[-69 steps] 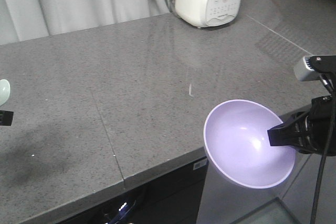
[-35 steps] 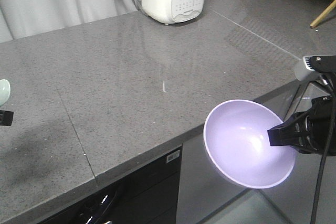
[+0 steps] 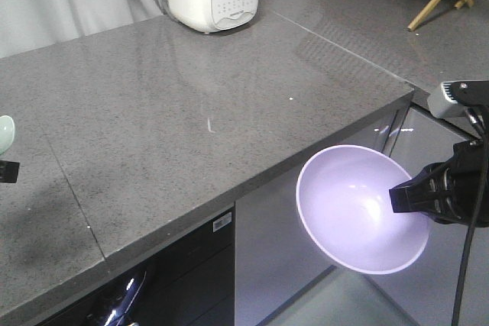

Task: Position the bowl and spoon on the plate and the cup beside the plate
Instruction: 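Drive the base along the counter toward the blue plate, holding both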

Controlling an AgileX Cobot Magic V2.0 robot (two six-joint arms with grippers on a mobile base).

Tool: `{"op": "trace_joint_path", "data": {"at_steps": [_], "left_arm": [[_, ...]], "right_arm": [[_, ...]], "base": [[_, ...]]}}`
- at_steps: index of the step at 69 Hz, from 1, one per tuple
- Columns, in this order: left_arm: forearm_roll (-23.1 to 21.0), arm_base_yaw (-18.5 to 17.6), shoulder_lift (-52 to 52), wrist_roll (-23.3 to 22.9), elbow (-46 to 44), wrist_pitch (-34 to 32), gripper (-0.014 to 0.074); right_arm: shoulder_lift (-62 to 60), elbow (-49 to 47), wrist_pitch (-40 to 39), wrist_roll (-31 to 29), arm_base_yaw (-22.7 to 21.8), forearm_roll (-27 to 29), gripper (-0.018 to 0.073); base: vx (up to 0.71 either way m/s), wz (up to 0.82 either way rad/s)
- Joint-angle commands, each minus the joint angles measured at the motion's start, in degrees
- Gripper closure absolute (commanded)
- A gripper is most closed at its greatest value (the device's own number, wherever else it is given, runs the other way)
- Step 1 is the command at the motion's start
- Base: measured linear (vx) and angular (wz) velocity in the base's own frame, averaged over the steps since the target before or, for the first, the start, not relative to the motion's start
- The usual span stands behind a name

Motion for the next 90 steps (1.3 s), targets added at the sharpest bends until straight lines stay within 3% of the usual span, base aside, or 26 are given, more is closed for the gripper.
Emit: {"op": "trace_joint_path", "data": {"at_steps": [1, 90], "left_arm": [[-0.71, 0.06, -1.18, 0.00, -1.44, -2.97, 0.0541], [-0.71, 0.06, -1.18, 0.00, -1.44, -2.97, 0.0541]], "right_arm": [[-1.12, -1.55, -2.29, -0.35, -0.15, 1.34, 0.0560], [-1.12, -1.55, -2.29, -0.35, -0.15, 1.34, 0.0560]], "base": [[-0.02, -0.15], [-0.01, -0.19]]}}
